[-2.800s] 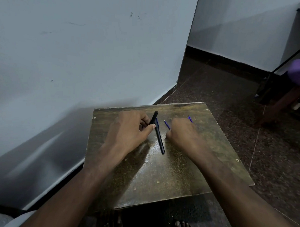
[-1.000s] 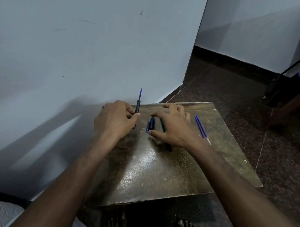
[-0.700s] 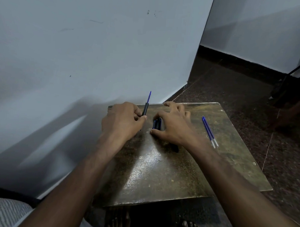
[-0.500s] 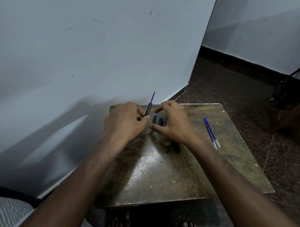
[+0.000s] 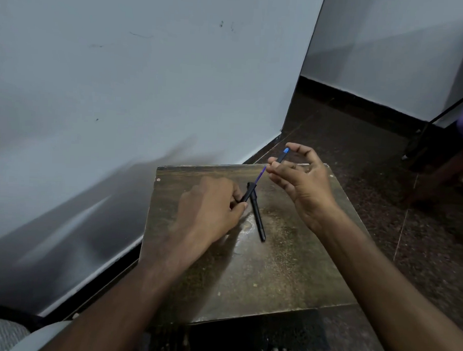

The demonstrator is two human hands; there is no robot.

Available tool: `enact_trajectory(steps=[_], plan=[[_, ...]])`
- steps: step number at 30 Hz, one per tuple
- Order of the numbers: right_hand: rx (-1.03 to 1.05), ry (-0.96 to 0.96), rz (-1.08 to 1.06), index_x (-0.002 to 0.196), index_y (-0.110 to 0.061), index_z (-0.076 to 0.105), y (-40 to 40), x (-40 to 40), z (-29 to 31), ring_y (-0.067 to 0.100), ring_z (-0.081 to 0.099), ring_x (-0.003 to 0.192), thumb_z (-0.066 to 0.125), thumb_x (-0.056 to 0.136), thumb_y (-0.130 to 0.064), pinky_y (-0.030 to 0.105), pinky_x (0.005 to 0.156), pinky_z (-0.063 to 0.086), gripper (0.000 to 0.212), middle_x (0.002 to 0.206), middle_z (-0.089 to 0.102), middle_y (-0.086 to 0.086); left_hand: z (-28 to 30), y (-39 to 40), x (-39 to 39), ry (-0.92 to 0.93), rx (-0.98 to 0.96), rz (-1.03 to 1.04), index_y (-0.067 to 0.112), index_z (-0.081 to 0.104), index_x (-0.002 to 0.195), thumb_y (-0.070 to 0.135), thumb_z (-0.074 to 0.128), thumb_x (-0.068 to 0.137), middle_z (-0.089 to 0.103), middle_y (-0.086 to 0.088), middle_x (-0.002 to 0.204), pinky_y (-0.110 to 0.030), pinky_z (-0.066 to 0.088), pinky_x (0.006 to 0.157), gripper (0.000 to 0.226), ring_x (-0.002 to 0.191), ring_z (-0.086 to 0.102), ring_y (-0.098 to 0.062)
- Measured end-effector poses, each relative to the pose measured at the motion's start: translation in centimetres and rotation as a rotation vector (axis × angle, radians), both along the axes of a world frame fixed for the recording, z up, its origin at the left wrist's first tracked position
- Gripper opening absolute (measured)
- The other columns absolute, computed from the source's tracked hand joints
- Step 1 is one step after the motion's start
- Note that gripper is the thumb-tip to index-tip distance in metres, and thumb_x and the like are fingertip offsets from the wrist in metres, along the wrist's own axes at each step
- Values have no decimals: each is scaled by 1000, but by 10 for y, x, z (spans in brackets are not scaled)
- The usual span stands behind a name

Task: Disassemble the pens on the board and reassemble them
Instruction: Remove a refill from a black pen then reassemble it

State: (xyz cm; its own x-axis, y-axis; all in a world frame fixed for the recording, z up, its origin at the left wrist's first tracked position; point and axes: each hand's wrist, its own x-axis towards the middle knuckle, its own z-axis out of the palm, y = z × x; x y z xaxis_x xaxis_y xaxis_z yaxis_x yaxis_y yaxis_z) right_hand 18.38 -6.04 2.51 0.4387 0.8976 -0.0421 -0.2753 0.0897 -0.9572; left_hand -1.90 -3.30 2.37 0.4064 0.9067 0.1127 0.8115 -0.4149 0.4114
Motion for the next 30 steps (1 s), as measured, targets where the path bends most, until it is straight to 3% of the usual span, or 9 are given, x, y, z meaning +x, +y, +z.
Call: enact_trajectory(steps=[9, 17, 22, 30], plan=[[-4, 1, -12, 128, -16, 61, 0, 1, 2, 25, 80, 99, 76, 90, 15, 33, 85, 67, 52, 104, 83, 19, -2, -2, 3, 33, 26, -38, 40, 77, 109, 59, 72, 94, 79, 20, 97, -33, 64, 77, 24, 88, 76, -7], [-33, -42, 36, 127, -18, 62, 0, -1, 0, 32, 81, 110, 80, 88, 12, 36, 88, 66, 53, 109, 84, 20, 1, -4, 3, 44, 45, -57, 40, 77, 108, 56, 74, 95, 78, 20, 95, -24, 47, 62, 21, 84, 74, -5], [-32, -42, 50, 129, -12, 64, -2, -2, 1, 30, 81, 103, 81, 90, 4, 36, 88, 67, 45, 116, 80, 27, 2, -4, 1, 38, 41, -36, 39, 78, 106, 59, 72, 95, 79, 19, 94, -28, 56, 69, 23, 87, 75, -8], [-53, -91, 82, 134, -10, 60, -2, -2, -1, 24, 82, 99, 78, 97, -4, 34, 86, 68, 41, 110, 84, 19, 1, -1, 2, 15, 35, -37, 39, 78, 107, 55, 71, 97, 78, 19, 95, -31, 62, 74, 20, 88, 74, -8]])
